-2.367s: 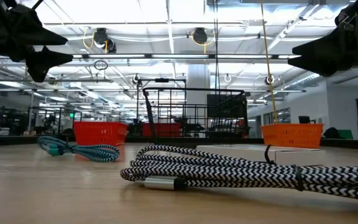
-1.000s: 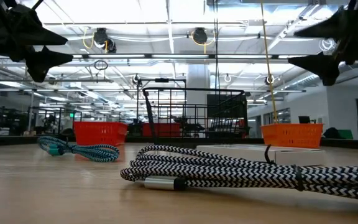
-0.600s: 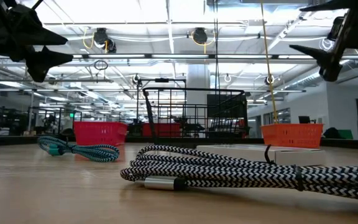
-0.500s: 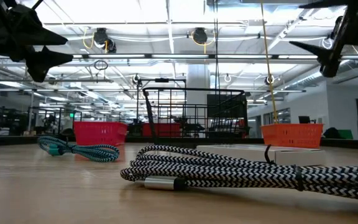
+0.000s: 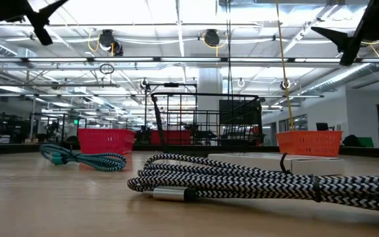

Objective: Pick and place items into bin
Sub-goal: Put the right white box into the orange bin

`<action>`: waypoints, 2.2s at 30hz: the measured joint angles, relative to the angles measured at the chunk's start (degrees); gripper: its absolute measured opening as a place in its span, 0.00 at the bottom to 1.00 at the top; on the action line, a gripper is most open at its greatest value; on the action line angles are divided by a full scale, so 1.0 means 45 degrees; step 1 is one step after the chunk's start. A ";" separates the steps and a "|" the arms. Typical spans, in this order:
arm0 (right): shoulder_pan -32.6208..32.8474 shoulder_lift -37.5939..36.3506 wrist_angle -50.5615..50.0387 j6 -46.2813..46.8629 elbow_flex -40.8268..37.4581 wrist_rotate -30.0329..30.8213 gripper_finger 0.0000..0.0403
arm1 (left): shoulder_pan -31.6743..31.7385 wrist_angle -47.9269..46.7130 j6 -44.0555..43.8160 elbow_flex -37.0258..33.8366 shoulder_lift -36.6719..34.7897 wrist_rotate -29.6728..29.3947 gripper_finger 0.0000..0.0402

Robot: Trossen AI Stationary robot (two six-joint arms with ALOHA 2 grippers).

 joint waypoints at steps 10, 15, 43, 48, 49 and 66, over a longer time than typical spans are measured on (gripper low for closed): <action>-0.0003 0.0283 -0.0568 0.1534 0.0000 0.1320 0.77 | 0.0000 0.1086 -0.0868 -0.0010 0.0012 -0.1263 0.53; 0.0004 0.1812 -0.1400 0.2305 0.0643 0.0155 0.77 | -0.0010 0.0658 -0.2812 -0.0005 0.0517 -0.1499 0.53; 0.0005 1.1709 -0.6767 0.7585 0.5595 -0.8344 0.77 | -0.1302 -0.4469 -0.9084 0.5869 1.3786 0.2912 0.53; 0.0005 1.2555 -0.7867 0.8402 0.5799 -0.9548 0.77 | -0.1311 -0.4426 -0.8764 0.6886 1.6027 0.4691 0.53; -0.0001 1.2745 -0.7896 0.8574 0.5799 -0.9701 0.77 | -0.1311 -0.4419 -0.8752 0.7107 1.6490 0.4879 0.53; 0.0000 1.5932 -0.8004 0.9211 0.5795 -1.0737 0.77 | -0.1486 -0.4358 -0.5437 1.1543 2.2417 0.6526 0.53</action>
